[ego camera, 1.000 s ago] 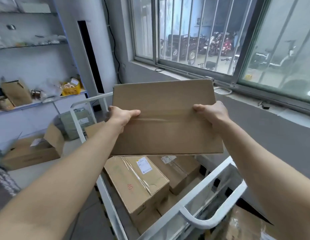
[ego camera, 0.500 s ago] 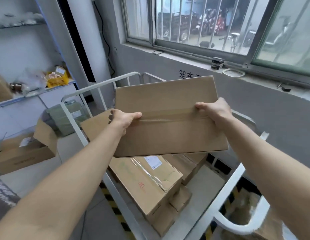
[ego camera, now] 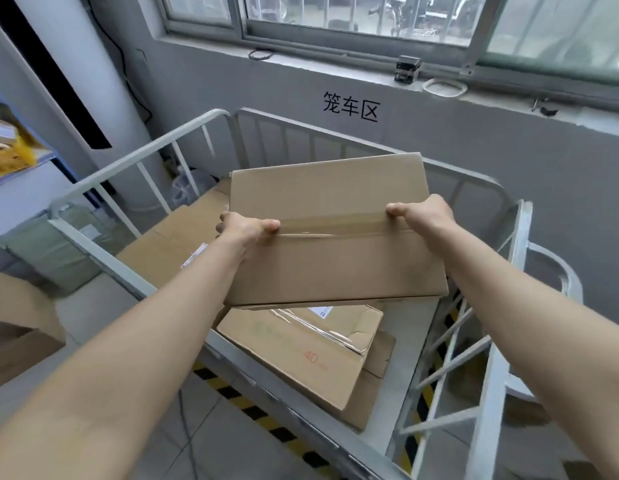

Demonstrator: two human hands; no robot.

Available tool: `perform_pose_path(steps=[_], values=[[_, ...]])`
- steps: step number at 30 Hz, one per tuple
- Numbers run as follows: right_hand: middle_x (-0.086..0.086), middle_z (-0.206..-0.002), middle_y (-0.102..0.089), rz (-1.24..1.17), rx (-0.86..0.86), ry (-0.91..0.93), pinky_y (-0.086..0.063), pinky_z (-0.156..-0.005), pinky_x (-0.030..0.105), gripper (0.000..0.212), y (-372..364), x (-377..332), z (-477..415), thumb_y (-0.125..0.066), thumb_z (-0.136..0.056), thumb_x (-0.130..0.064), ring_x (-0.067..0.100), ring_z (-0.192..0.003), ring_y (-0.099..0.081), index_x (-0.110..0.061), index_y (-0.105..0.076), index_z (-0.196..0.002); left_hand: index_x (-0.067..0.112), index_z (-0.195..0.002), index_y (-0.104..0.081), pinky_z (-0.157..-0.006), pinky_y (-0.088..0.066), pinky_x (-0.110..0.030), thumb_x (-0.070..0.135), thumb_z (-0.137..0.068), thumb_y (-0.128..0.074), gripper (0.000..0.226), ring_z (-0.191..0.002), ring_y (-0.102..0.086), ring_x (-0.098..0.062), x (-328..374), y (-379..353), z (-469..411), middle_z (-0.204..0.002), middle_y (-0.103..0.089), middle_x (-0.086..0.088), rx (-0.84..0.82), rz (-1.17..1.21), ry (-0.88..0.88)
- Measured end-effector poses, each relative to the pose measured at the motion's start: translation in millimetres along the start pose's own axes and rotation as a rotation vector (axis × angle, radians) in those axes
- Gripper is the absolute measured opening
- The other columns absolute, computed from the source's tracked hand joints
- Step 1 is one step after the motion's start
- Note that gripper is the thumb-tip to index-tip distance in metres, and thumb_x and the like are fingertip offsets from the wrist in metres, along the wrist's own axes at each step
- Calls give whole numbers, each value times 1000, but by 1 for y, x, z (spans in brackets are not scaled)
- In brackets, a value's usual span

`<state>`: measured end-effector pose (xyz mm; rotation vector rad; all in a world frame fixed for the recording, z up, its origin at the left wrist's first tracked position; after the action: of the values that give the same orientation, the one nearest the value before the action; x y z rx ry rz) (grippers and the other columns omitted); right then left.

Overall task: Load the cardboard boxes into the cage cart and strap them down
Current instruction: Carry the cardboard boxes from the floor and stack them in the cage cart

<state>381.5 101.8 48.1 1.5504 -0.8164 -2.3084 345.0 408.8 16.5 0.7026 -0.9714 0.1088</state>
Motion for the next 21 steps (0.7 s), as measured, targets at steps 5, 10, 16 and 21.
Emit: perform_pose_path(steps=[5,10,16,21], values=[[9,-125,-60,19,29,-1,-47,-86,34,68,9,-5,-16,-76,-73,-45,29,-113,-57,-8,-52,-125,1,-136,-29,-99,-43,-43,36,-61,-88,101,-119,-49,-31,8,-23,-10,-136,-43,-14,-75,41,16],[9,-125,-59,6,31,11,-46,-83,32,67,4,-6,-34,-77,-73,-43,29,-113,-57,-8,-52,-125,2,-137,-28,-94,-47,-44,34,-56,-90,107,-118,-50,-31,15,-35,-33,-135,-44,-13,-84,77,-4],[10,-127,-59,37,78,-34,-47,-90,35,68,-6,-9,-70,-75,-74,-43,30,-115,-55,-7,-50,-126,5,-137,-33,-85,-52,-48,43,-30,-89,126,-109,-58,-33,27,-66,-76,-131,-51,-12,-191,84,11],[9,-127,-58,23,148,-117,-47,-92,36,69,-35,-11,-117,-75,-74,-44,30,-116,-55,-8,-49,-127,3,-128,-41,-84,-52,-41,41,-47,-91,103,-105,-58,-32,44,-99,-144,-127,-52,-14,-270,9,-21]])
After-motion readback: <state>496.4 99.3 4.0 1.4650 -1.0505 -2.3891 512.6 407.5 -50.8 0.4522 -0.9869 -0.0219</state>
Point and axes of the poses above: each hand's wrist, its own z-axis away from the middle knuckle, its own y-axis out of the back of the hand, x = y × z, the point moved 2 cm from there along -z, towards the middle knuckle
